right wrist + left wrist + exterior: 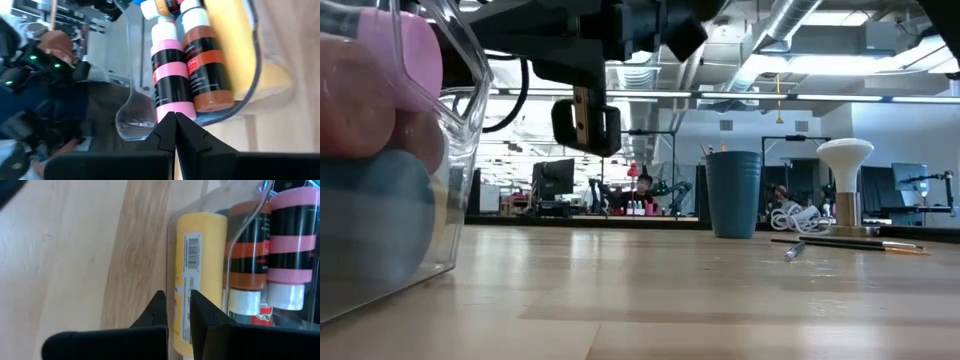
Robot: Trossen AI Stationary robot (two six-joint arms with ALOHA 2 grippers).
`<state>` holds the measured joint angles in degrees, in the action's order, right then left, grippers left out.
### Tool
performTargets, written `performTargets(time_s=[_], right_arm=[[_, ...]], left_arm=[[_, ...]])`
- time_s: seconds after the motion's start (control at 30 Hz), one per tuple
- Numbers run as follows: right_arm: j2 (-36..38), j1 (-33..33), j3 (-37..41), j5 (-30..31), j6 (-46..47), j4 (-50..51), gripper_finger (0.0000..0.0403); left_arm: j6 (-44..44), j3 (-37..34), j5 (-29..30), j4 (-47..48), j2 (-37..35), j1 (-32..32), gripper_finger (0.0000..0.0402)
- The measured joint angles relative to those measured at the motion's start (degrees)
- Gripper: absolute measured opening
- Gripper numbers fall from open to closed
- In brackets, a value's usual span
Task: Pick & Place Paint Supplies
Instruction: Move the transparent bin to the bottom left of the table
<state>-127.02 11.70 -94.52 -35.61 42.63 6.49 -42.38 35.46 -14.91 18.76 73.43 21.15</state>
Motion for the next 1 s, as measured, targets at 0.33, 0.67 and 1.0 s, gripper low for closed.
performTargets(time_s=[0.33,0.67,1.0], right_arm=[[2.3,-0.6,-3.3,5.9,-4.3,10.7,0.0],[5.6,-1.4,-3.3,8.9,-7.1,19.5,0.0],[5.6,-1.8,-3.3,8.9,-7.3,20.3,0.0]], left_arm=[[0.1,0.0,2.4,-0.7,-0.2,-0.8,0.0],[-3.8,2.2,1.4,0.4,-9.7,5.9,0.0],[-13.9,3.3,2.4,8.9,-6.2,19.9,0.0]])
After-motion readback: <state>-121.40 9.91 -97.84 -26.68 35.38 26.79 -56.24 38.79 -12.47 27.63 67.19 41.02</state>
